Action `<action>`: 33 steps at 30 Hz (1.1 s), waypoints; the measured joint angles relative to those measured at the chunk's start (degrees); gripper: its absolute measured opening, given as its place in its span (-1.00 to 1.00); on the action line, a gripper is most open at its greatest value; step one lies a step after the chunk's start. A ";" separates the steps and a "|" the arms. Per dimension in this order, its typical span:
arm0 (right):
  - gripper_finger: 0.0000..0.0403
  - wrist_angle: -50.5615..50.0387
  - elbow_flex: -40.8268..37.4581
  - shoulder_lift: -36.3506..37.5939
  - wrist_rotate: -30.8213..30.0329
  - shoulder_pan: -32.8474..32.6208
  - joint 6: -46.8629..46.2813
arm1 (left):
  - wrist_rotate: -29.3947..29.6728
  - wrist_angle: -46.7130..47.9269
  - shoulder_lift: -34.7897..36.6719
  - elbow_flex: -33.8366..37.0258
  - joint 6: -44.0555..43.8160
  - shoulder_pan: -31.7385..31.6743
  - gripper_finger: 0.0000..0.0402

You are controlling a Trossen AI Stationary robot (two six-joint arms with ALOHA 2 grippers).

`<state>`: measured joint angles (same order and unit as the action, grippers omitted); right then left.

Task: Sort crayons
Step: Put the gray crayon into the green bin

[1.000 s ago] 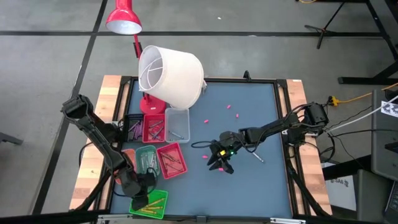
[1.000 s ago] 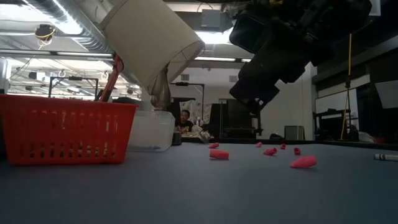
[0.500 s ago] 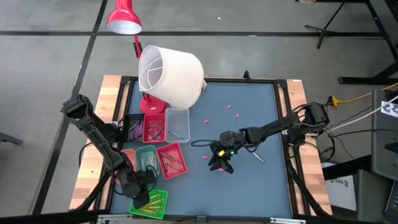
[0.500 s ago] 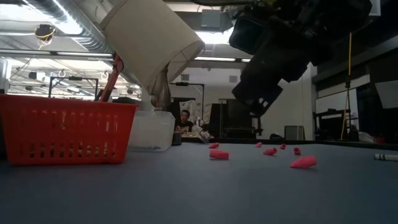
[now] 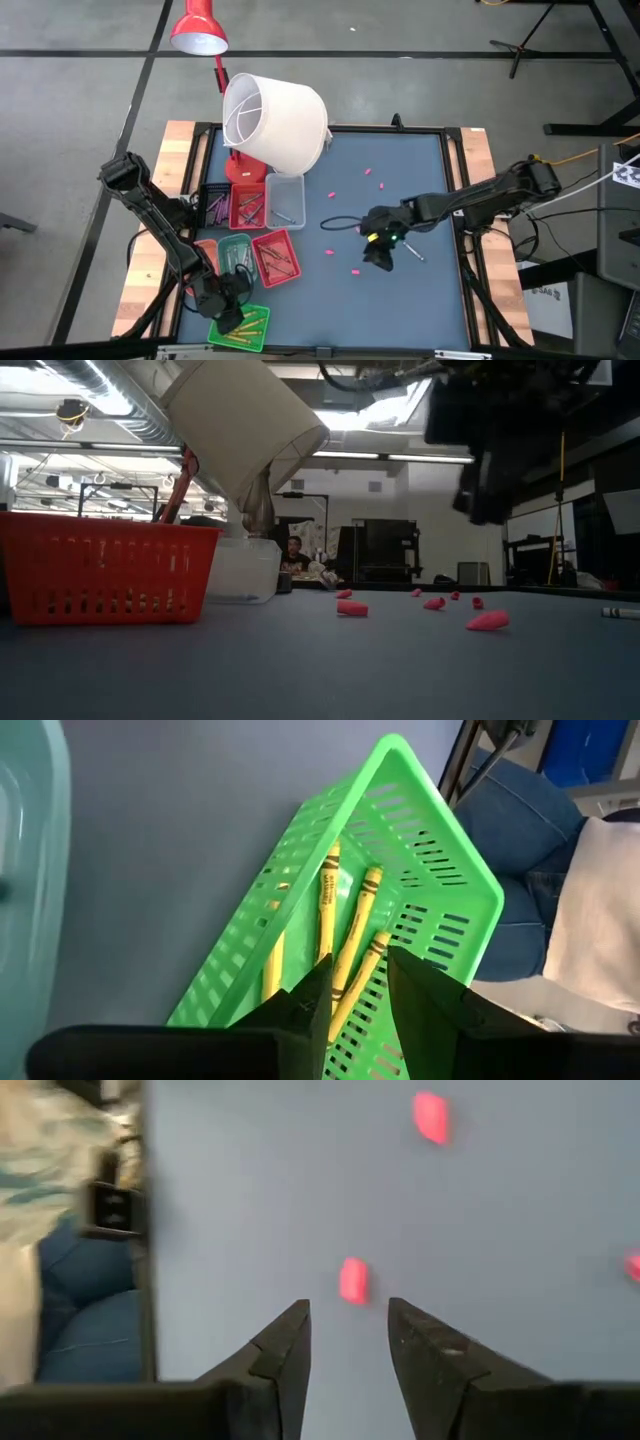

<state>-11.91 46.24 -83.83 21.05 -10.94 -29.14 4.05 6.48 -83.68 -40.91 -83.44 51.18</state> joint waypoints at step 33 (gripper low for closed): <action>-0.35 -37.19 -4.54 4.74 -31.44 -20.37 -33.90 | 8.14 -0.51 0.00 0.00 1.51 -0.04 -0.58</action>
<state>-49.10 41.70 -79.09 -10.39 -31.31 -63.04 12.19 5.97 -83.68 -40.91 -81.93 51.13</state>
